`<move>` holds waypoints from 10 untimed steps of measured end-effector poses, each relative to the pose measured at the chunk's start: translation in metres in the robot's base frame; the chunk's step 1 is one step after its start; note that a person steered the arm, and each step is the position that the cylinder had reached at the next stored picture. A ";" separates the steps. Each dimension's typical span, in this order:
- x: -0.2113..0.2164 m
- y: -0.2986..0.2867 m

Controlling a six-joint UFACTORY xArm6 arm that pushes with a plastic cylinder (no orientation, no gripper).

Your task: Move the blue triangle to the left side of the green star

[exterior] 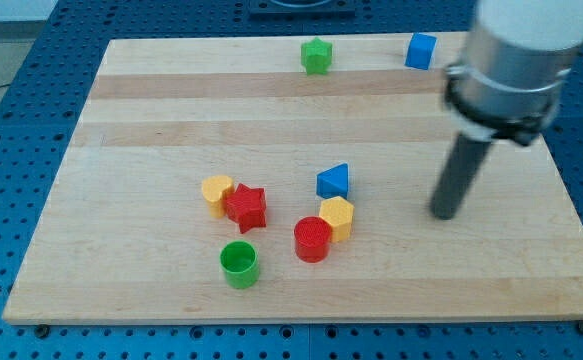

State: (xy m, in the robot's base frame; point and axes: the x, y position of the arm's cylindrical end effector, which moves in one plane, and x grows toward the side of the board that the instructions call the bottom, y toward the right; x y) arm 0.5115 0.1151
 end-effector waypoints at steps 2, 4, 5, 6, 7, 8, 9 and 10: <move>-0.097 -0.135; -0.034 -0.038; -0.005 -0.045; -0.040 -0.119; -0.086 -0.173; -0.084 -0.163; -0.058 -0.142; -0.101 -0.135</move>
State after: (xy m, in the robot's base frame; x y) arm 0.4109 -0.0195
